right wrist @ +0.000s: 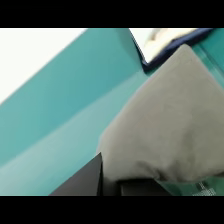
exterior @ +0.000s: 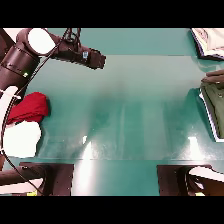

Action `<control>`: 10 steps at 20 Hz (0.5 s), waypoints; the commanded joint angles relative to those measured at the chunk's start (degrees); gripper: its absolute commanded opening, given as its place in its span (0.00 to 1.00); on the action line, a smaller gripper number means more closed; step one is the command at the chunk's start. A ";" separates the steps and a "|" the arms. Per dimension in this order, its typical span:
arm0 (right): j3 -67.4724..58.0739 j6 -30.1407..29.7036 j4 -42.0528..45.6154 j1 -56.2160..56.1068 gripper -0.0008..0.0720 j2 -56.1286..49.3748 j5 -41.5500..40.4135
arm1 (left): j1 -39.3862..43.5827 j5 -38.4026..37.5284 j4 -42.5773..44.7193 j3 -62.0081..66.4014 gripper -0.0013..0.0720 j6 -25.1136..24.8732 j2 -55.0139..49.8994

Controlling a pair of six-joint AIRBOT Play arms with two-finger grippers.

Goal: Fold the shirts.

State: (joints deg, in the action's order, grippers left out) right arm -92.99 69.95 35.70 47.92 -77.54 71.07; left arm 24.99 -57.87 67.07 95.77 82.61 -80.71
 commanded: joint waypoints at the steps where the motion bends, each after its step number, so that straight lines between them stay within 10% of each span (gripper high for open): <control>1: -0.09 2.19 9.64 1.36 0.03 2.25 5.62 | 0.02 -0.11 0.00 0.00 0.06 -0.13 0.00; 9: -0.09 9.27 33.53 1.36 0.05 3.58 16.65 | 0.02 -0.15 0.07 0.00 0.06 -0.59 0.00; 10: -0.09 10.19 37.13 1.38 0.17 3.58 18.29 | 0.02 -0.13 0.04 -0.02 0.06 -0.59 0.00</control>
State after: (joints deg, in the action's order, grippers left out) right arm -93.03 76.90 60.71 49.23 -74.17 83.61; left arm 24.99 -58.06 67.07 95.77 82.21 -80.71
